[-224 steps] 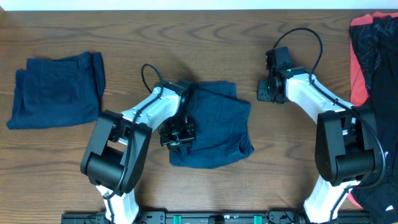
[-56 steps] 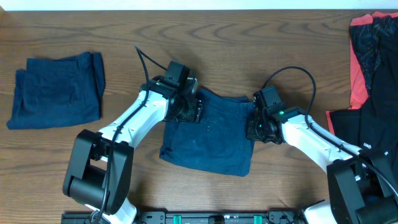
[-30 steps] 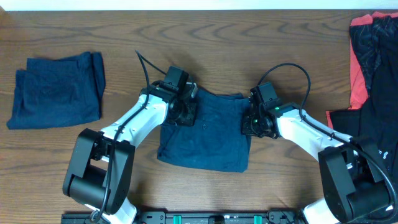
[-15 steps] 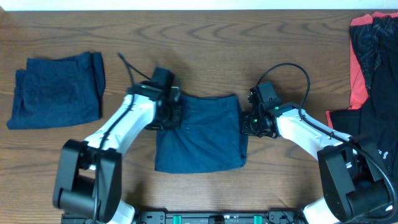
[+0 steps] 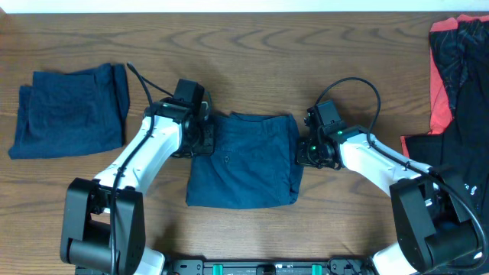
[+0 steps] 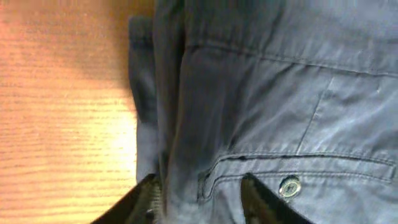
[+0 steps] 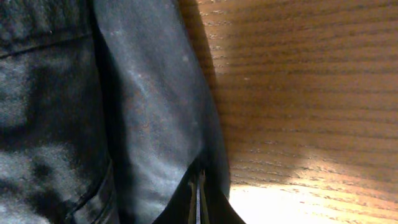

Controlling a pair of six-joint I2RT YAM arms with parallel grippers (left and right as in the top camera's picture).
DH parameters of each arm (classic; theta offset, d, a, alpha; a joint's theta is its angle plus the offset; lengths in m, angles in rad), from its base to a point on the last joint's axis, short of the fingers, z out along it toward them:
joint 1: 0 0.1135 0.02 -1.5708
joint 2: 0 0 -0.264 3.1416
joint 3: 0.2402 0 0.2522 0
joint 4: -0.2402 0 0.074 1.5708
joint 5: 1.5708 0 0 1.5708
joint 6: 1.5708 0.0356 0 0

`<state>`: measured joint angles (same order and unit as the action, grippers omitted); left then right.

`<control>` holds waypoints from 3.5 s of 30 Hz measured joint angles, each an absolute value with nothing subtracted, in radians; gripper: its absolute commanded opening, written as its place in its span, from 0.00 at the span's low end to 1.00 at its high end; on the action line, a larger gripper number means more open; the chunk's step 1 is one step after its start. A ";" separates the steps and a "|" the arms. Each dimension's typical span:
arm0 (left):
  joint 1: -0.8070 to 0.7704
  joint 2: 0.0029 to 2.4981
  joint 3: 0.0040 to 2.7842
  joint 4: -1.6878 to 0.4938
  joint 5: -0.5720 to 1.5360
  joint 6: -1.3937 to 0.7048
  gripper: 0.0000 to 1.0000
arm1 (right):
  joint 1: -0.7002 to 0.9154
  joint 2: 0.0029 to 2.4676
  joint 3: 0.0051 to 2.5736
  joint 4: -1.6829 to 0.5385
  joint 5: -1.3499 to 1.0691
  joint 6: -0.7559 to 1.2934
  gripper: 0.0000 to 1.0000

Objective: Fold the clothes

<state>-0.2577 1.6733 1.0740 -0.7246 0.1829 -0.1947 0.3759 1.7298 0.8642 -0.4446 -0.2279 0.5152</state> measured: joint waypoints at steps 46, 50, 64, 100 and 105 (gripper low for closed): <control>-0.269 1.643 0.871 -0.471 0.181 -0.210 0.41 | 0.315 1.863 1.013 -0.510 -0.519 0.242 0.03; -0.270 1.645 0.806 -0.359 0.183 -0.213 0.41 | 0.315 1.863 1.013 -0.509 -0.495 0.246 0.04; -0.270 1.567 0.809 -0.385 0.213 -0.228 0.96 | 0.315 1.862 1.013 -0.509 -0.477 0.253 0.06; -0.266 1.757 0.837 -0.107 0.610 -0.289 0.06 | 0.315 1.857 1.014 -0.514 -0.451 0.253 0.07; -0.264 1.756 0.837 -0.107 0.624 -0.283 0.06 | 0.315 1.855 1.015 -0.521 -0.450 0.253 0.08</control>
